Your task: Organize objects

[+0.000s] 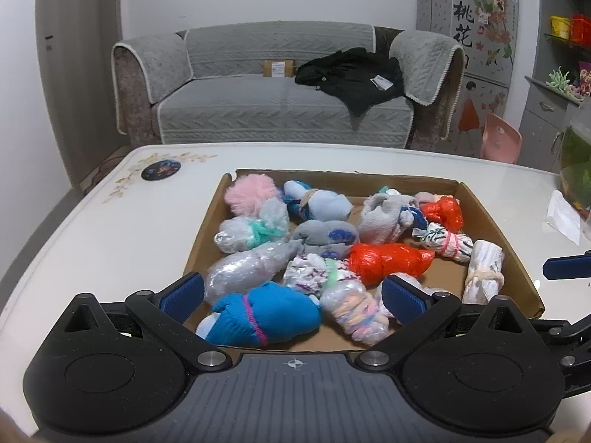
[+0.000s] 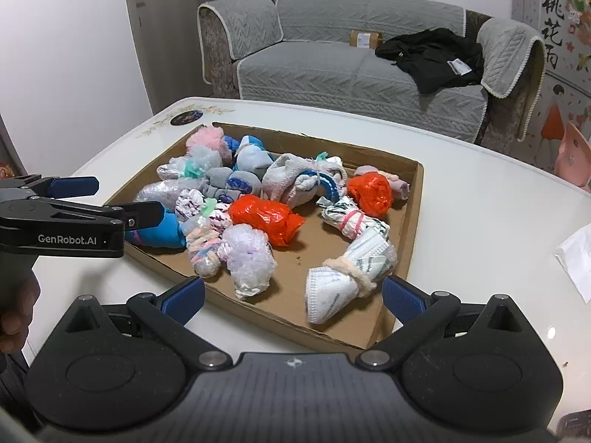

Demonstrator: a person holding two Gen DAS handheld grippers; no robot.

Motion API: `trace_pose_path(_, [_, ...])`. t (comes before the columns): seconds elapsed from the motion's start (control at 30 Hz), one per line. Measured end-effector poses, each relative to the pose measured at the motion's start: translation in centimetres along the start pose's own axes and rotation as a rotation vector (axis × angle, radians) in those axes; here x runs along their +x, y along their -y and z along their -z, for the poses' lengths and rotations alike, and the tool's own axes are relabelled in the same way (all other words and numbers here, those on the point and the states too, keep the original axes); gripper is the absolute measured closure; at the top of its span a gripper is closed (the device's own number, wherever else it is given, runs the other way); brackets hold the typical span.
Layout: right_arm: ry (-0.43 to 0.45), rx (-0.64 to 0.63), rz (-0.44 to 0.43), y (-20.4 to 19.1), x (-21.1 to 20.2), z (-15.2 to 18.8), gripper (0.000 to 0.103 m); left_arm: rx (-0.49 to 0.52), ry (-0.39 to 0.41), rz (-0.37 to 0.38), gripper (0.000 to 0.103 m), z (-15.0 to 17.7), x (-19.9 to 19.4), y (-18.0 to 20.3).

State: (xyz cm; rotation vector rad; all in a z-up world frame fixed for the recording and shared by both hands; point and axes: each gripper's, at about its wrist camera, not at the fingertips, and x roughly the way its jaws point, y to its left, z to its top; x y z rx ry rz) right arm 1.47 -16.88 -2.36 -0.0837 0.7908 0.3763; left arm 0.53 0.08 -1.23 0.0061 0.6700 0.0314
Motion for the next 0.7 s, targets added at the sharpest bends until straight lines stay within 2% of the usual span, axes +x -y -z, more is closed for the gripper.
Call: trace_pose_path(0.7, [0.009, 0.012, -0.013, -0.8, 0.2, 0.1, 0.001, 0.006, 0.053, -0.047, 0.0, -1.4, -1.1, -1.9])
